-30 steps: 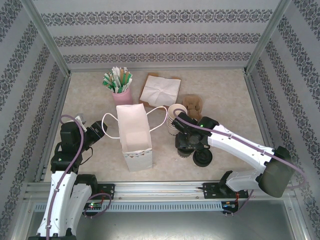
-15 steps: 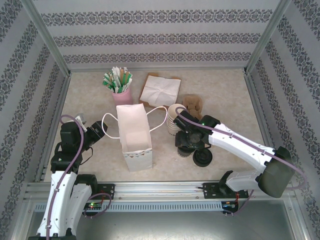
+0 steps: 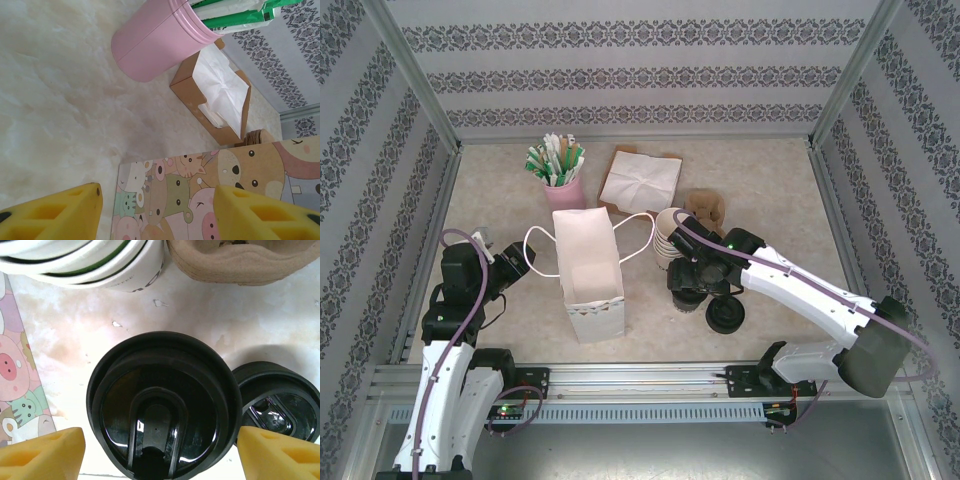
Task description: Pack the takeout coffee
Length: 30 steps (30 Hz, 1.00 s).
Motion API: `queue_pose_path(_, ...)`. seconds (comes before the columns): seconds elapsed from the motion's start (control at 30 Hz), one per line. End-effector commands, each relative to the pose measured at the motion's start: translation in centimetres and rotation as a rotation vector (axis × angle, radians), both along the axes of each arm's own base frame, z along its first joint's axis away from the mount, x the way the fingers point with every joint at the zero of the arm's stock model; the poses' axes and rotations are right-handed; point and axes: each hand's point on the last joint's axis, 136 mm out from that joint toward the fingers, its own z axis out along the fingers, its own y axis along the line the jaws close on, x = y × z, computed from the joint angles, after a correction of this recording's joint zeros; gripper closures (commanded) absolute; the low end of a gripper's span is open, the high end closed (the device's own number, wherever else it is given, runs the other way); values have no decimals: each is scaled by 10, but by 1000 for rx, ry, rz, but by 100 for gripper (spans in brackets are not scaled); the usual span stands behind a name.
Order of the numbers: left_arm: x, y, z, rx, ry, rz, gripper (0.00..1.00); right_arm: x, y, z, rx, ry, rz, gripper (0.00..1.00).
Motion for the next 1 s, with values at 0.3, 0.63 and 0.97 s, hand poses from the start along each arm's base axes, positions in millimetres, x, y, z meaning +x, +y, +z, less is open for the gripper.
queue_pose_path(0.3, 2, 3, 14, 19, -33, 1, 39, 12, -15, 45, -18, -149, 35, 21)
queue_pose_path(0.63, 2, 1, 19, 35, -44, -20, 39, 57, -71, 90, -11, -379, -39, 41)
queue_pose_path(0.97, 1, -5, 23, 34, -42, -63, 39, 149, -90, 60, 53, -413, -41, 51)
